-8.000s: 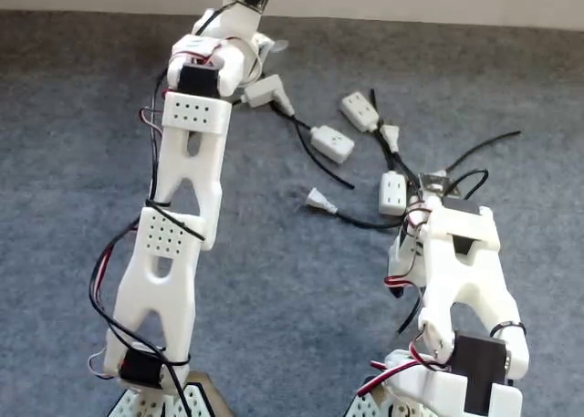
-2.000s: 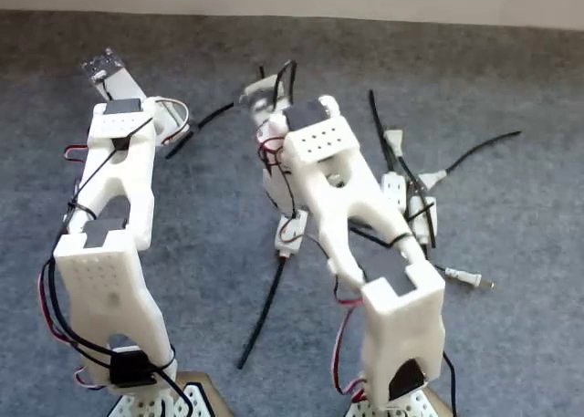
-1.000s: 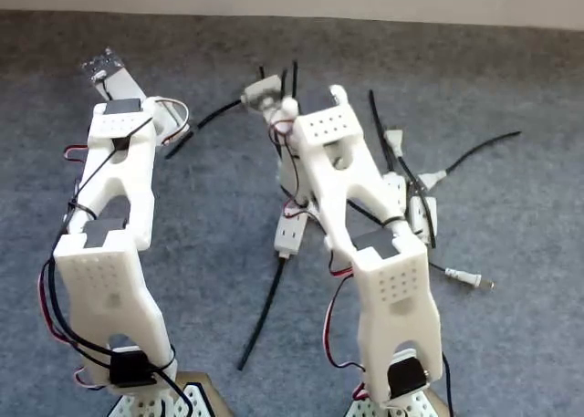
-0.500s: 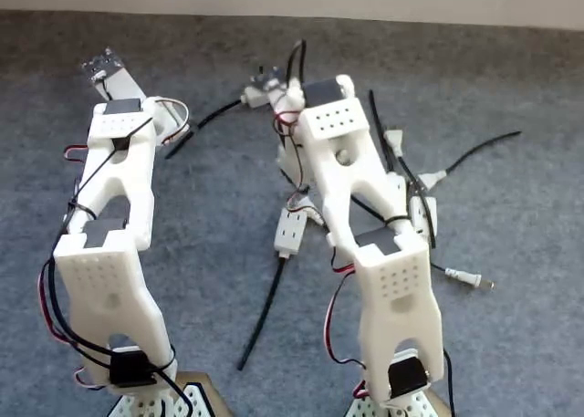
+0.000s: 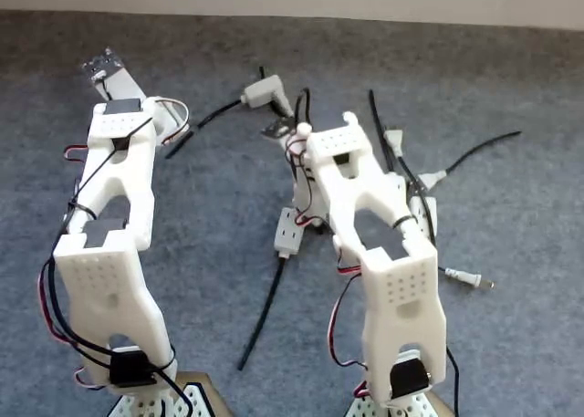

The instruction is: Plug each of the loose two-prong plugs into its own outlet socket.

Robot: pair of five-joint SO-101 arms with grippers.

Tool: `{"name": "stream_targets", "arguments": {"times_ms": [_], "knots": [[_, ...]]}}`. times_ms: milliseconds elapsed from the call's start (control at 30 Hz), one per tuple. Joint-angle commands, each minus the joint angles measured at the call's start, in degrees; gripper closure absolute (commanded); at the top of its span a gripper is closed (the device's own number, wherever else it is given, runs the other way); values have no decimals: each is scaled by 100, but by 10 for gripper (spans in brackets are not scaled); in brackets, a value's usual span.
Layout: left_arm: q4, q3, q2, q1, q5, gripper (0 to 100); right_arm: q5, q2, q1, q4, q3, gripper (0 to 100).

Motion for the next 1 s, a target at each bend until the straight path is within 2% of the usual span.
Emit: {"name": "stream_targets", "arguments": {"times_ms": [0, 100, 167, 333, 567, 667, 767, 867, 967], "knots": [[-88, -75, -338, -40, 35, 701, 62, -13, 66, -453, 180, 855], [-88, -84, -338, -40, 35, 701, 62, -31, 66, -462, 4, 998], [-88, -84, -338, -40, 35, 701, 62, -57, 66, -453, -119, 970], [-88, -84, -338, -40, 35, 701, 53, -57, -101, -4, -971, 993], [-88, -84, -338, -57, 35, 701, 53, -48, -699, 1429, -3345, 993], [-88, -92, -338, -119, 35, 701, -105, -22, -927, 1745, -4409, 993], [-88, -92, -365, -189, 35, 701, -1134, -13, -1051, 1666, -5218, 993], [-88, -92, -382, -347, 70, 701, -2919, -4, -1042, 1376, -5455, 993], [-79, -92, -382, -664, 563, 701, -4563, 4, -1042, 1174, -5385, 993]]}}
